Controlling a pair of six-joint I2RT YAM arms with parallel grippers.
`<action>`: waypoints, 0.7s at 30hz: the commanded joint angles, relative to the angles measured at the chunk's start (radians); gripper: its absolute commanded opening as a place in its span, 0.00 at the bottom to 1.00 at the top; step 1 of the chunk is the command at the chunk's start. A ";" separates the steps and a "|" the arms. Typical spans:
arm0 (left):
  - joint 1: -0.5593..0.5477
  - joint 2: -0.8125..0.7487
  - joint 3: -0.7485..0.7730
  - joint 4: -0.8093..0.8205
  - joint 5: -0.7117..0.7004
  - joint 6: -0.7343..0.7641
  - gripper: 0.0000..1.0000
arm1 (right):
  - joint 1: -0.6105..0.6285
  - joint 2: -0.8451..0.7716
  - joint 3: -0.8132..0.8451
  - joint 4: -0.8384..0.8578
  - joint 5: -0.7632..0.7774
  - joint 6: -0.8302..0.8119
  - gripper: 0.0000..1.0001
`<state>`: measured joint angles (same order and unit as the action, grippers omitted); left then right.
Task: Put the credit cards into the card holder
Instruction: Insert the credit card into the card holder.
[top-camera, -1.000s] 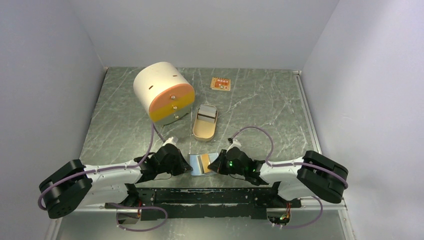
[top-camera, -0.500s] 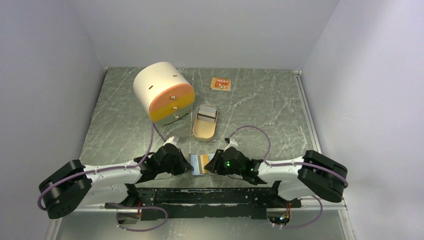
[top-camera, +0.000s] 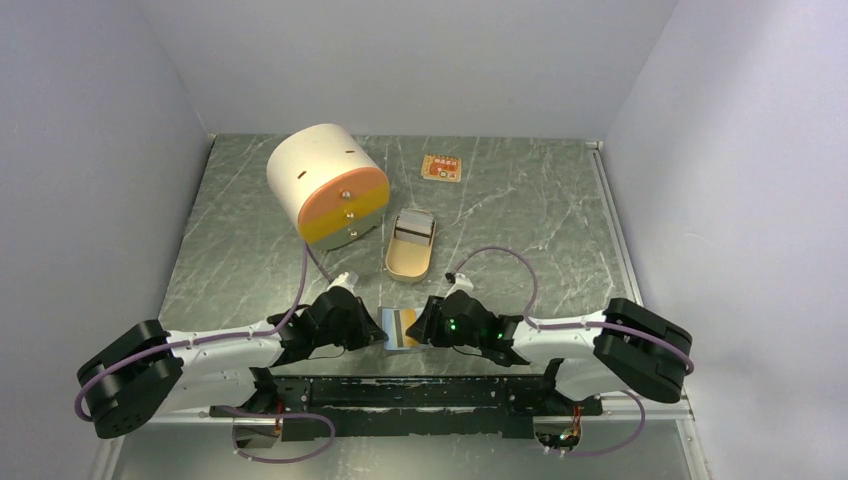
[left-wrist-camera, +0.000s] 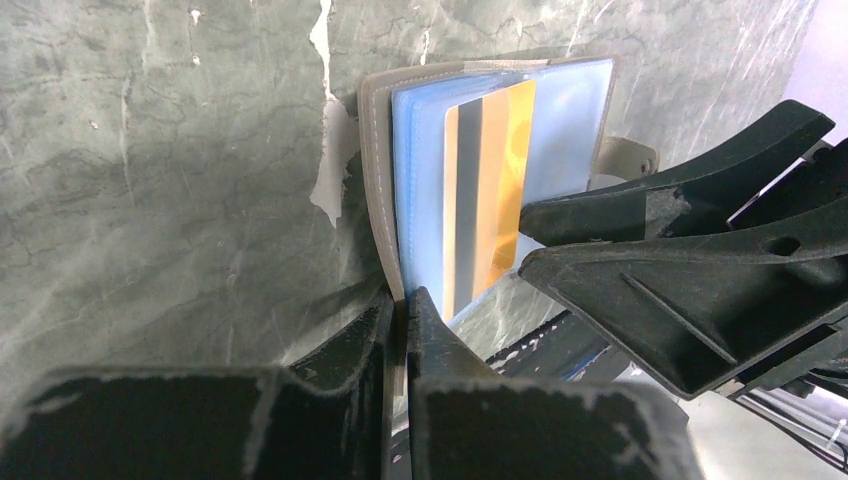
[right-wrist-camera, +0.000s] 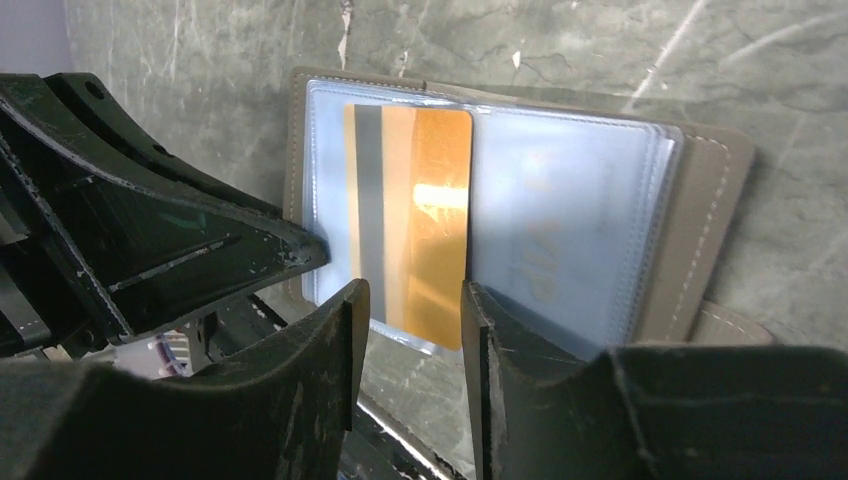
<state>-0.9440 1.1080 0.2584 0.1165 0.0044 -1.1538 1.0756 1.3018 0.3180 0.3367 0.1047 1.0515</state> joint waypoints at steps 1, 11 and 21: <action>0.004 -0.012 0.001 0.017 0.027 0.026 0.09 | 0.007 0.045 0.021 0.022 -0.014 -0.047 0.42; 0.003 0.004 0.013 0.028 0.039 0.042 0.12 | 0.008 0.085 0.021 0.121 -0.063 -0.079 0.40; 0.003 -0.010 -0.004 0.076 0.052 0.053 0.18 | 0.007 0.091 0.003 0.183 -0.076 -0.080 0.38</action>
<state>-0.9440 1.1076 0.2584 0.1299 0.0132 -1.1164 1.0775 1.3743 0.3321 0.4511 0.0471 0.9810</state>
